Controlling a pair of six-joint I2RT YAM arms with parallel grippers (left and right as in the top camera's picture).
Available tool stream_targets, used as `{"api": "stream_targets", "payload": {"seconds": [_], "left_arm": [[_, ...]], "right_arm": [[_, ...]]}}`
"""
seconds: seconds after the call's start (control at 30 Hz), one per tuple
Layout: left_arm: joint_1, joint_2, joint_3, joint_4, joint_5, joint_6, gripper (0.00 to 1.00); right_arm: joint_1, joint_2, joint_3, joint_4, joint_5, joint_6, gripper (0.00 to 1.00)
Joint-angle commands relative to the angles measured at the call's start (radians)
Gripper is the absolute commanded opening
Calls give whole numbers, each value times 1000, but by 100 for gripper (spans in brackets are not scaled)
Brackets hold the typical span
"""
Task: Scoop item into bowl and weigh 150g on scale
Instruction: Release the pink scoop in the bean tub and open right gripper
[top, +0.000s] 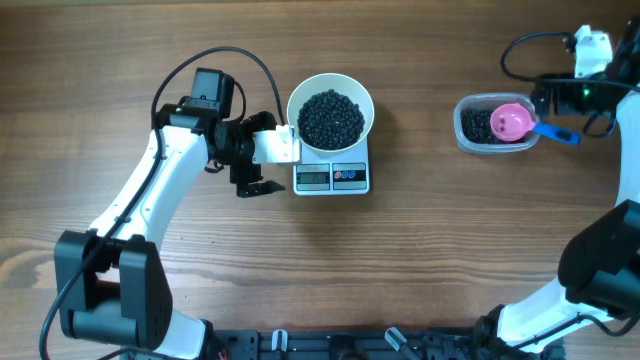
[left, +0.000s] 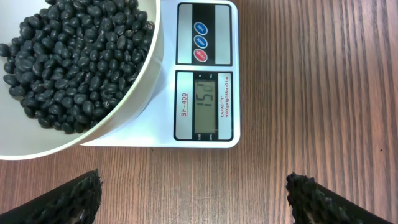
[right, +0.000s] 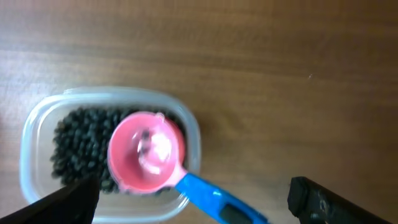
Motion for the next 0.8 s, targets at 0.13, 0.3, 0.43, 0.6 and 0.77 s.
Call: {"api": "stream_targets", "payload": {"seconds": [0.13, 0.3, 0.43, 0.6, 0.77], "left_arm": [[-2, 11, -6, 0, 22, -10, 100], [-2, 11, -6, 0, 22, -10, 100], [-2, 11, -6, 0, 22, -10, 100], [-2, 11, -6, 0, 22, -10, 100], [-2, 11, -6, 0, 22, -10, 100]], "right_arm": [[-9, 28, 6, 54, -268, 214, 100], [-9, 28, 6, -141, -247, 213, 100], [-9, 28, 6, -126, -132, 214, 100], [-9, 28, 6, -74, -133, 213, 100], [-9, 28, 6, -8, -133, 214, 100]]}}
